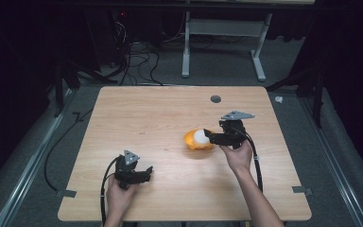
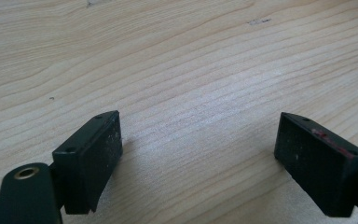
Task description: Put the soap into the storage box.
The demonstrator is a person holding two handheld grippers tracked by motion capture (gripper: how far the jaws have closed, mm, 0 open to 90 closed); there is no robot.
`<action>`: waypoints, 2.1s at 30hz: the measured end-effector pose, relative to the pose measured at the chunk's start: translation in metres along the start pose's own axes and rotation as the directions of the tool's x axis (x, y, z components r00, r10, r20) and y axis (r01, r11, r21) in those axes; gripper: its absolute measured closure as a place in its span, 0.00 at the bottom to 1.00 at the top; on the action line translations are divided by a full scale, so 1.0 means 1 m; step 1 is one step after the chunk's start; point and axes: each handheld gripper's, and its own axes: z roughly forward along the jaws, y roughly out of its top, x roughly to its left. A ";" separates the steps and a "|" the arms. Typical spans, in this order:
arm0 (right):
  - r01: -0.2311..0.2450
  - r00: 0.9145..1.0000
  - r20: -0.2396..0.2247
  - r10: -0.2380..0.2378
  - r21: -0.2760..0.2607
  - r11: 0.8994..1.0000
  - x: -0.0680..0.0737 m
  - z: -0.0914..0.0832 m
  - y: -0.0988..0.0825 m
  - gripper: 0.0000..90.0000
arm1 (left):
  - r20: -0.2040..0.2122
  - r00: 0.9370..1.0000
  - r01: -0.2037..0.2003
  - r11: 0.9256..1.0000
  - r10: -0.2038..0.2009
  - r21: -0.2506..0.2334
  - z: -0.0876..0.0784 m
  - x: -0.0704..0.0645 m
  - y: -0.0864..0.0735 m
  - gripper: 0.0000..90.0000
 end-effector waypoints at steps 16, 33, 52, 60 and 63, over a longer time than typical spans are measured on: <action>-0.011 1.000 0.016 0.011 -0.030 0.999 -0.007 -0.018 -0.005 0.31 | 0.000 1.000 0.000 1.000 0.000 0.000 0.000 0.000 0.000 0.17; -0.022 0.999 0.035 0.024 -0.061 0.998 -0.014 -0.040 -0.010 0.32 | 0.001 1.000 -0.002 1.000 0.002 0.000 0.000 0.000 0.000 0.17; -0.046 0.997 0.057 0.051 -0.085 0.995 -0.025 -0.062 -0.025 0.32 | 0.000 1.000 -0.002 1.000 0.002 0.000 0.000 0.000 0.000 0.17; -0.057 0.996 0.068 0.063 -0.094 0.994 -0.029 -0.072 -0.032 0.32 | -0.001 1.000 -0.002 1.000 0.002 0.000 0.000 0.000 0.000 0.17; -0.062 0.995 0.074 0.069 -0.095 0.994 -0.031 -0.076 -0.036 0.32 | -0.001 1.000 -0.002 1.000 0.002 0.000 0.000 0.000 0.000 0.17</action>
